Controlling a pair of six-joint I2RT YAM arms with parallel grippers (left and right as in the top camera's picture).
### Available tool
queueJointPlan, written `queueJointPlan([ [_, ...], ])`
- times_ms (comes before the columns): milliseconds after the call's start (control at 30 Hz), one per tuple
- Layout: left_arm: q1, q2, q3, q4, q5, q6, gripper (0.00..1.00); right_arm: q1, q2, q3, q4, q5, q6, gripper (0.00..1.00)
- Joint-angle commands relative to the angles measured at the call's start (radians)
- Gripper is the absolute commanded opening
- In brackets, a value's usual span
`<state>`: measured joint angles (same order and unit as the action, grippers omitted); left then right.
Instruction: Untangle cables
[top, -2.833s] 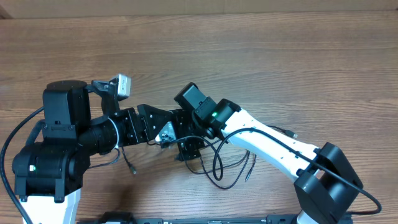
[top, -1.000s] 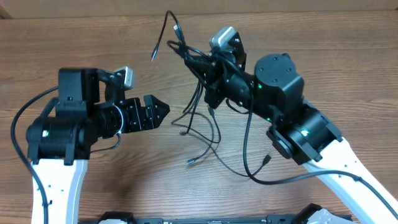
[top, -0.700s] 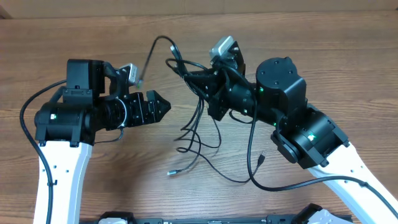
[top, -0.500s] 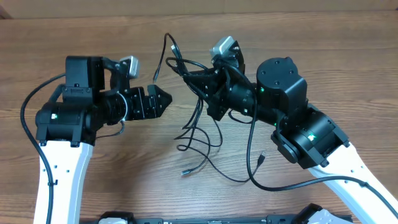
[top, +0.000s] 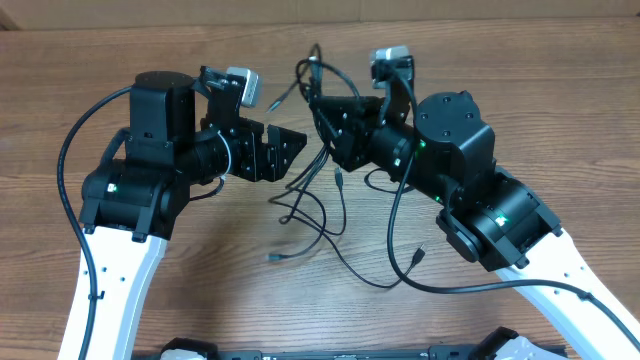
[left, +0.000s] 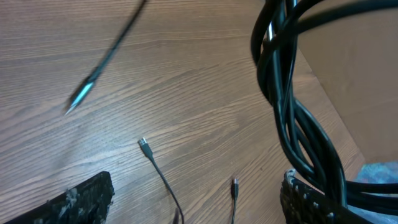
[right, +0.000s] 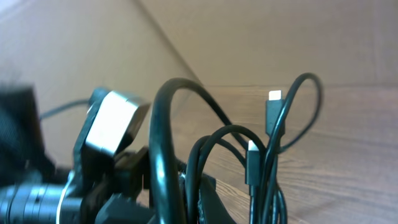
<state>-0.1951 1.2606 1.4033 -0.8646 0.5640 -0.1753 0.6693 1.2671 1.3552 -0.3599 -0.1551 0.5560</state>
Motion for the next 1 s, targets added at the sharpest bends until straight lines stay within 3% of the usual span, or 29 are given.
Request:
queueJointPlan([
  [0, -0.003, -0.001, 0.013, 0.006, -0.025, 0.018, 0.86, 0.005, -0.014, 0.028, 0.009, 0.053, 0.184, 0.04],
  [267, -0.003, -0.001, 0.013, 0.04, -0.021, -0.006, 0.85, 0.005, -0.011, 0.026, -0.033, 0.068, 0.332, 0.04],
  [967, -0.028, 0.003, 0.013, 0.069, -0.022, -0.041, 0.84, 0.128, 0.064, 0.025, 0.052, 0.087, 0.387, 0.04],
])
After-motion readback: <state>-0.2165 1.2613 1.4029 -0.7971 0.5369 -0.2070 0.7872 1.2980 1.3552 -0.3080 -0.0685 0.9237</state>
